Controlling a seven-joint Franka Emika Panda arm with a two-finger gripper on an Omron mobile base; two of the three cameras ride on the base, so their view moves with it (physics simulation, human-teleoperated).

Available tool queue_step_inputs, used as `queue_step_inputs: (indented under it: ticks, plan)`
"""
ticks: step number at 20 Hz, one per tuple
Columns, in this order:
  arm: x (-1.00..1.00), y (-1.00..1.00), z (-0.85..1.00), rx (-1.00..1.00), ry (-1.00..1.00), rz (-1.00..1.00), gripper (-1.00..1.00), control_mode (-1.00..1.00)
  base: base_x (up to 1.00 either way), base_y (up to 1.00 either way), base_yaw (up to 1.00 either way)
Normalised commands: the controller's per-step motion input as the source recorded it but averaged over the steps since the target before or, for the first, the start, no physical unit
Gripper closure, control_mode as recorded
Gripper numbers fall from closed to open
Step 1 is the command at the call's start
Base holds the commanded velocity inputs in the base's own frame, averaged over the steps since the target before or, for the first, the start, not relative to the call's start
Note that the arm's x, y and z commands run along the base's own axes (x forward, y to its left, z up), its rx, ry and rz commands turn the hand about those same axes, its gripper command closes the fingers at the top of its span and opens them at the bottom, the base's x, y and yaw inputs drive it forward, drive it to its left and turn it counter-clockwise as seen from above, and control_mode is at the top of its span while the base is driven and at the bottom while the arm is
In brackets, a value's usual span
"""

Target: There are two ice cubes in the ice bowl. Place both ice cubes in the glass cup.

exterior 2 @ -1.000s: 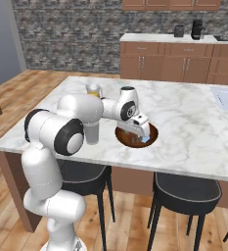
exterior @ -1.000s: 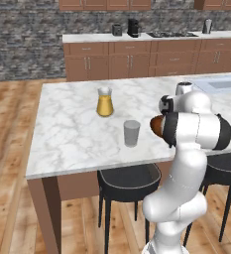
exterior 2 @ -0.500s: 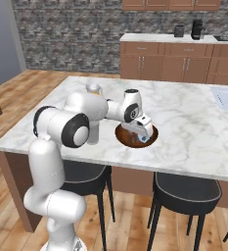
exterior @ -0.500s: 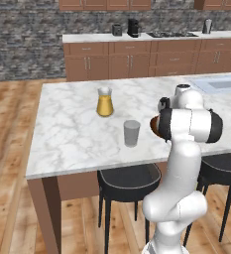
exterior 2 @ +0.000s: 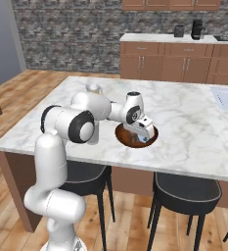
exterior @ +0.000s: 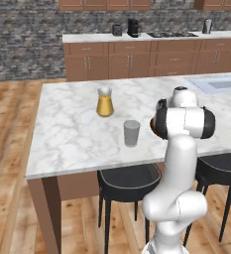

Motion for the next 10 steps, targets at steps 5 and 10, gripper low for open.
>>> queue_step_inputs:
  ticks: [5,10]
  plan:
    - [0.22,-0.06,-0.24,0.0,-0.02,0.0,-1.0,-1.0,0.0,0.0,0.0]
    - [0.28,-0.07,-0.18,0.0,-0.02,0.0,-1.0,-1.0,0.0,0.0,0.0]
